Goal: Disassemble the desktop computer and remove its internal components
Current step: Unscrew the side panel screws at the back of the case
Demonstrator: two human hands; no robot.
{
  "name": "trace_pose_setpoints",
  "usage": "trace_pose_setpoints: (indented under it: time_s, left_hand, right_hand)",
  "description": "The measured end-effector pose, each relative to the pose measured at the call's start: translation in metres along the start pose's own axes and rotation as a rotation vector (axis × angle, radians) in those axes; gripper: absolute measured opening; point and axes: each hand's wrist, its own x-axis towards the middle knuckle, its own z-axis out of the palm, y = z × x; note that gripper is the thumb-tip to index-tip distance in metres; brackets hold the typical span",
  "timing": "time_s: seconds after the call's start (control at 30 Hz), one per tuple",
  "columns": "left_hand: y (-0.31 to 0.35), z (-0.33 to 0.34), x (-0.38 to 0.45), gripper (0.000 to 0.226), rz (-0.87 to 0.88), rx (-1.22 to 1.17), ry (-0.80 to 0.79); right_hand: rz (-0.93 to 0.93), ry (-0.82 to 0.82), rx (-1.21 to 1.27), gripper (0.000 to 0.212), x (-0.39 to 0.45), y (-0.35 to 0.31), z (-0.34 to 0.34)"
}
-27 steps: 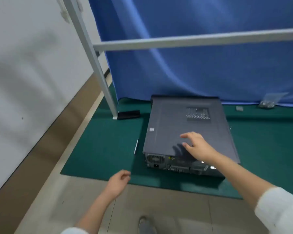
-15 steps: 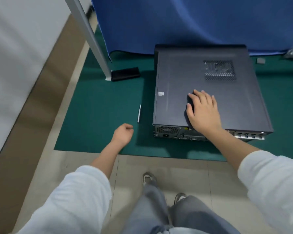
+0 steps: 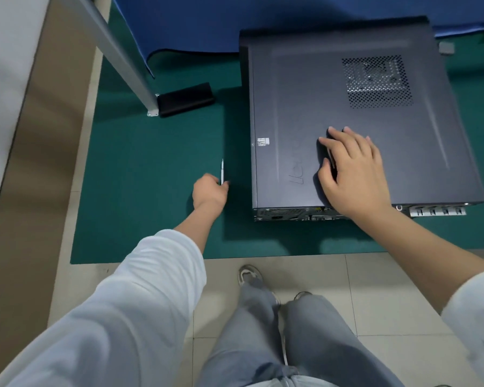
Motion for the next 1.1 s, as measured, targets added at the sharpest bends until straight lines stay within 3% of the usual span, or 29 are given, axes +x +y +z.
trace_pose_setpoints:
  time_s: [0.07,0.17,0.27,0.43,0.6,0.77,0.87,1.1]
  left_hand:
    - [0.001,0.003,-0.001,0.015,-0.018,-0.011,0.011]
    - [-0.002,0.004,0.000,0.030,-0.049,-0.025,0.016]
    - [-0.002,0.001,0.001,0.021,-0.090,-0.110,-0.045]
    - [0.001,-0.004,-0.015,0.002,-0.242,-0.757,-0.133]
    - [0.022,-0.030,-0.055,0.008,-0.121,-1.076,-0.029]
    - [0.062,-0.046,-0.110,0.006,0.090,-0.991,-0.008]
    - [0.094,-0.029,-0.140,0.007,0.161,-0.865,-0.090]
    - [0.149,0.024,-0.181,0.011,0.210,-0.872,-0.210]
  right_hand:
    - [0.003,0.003,0.004,0.039,0.000,0.000,0.000]
    - [-0.003,0.001,0.003,0.039,0.000,0.001,0.001]
    - [0.000,-0.002,0.008,0.040,0.000,0.002,0.001]
    - [-0.003,0.011,0.018,0.039,0.000,0.002,0.002]
    - [-0.002,-0.002,0.028,0.039,-0.001,0.003,0.003]
    - [0.006,-0.042,0.090,0.037,-0.001,0.006,-0.003]
    - [0.048,-0.084,0.303,0.035,0.001,0.007,-0.013]
    - [0.335,-0.214,1.201,0.022,-0.013,0.029,-0.051]
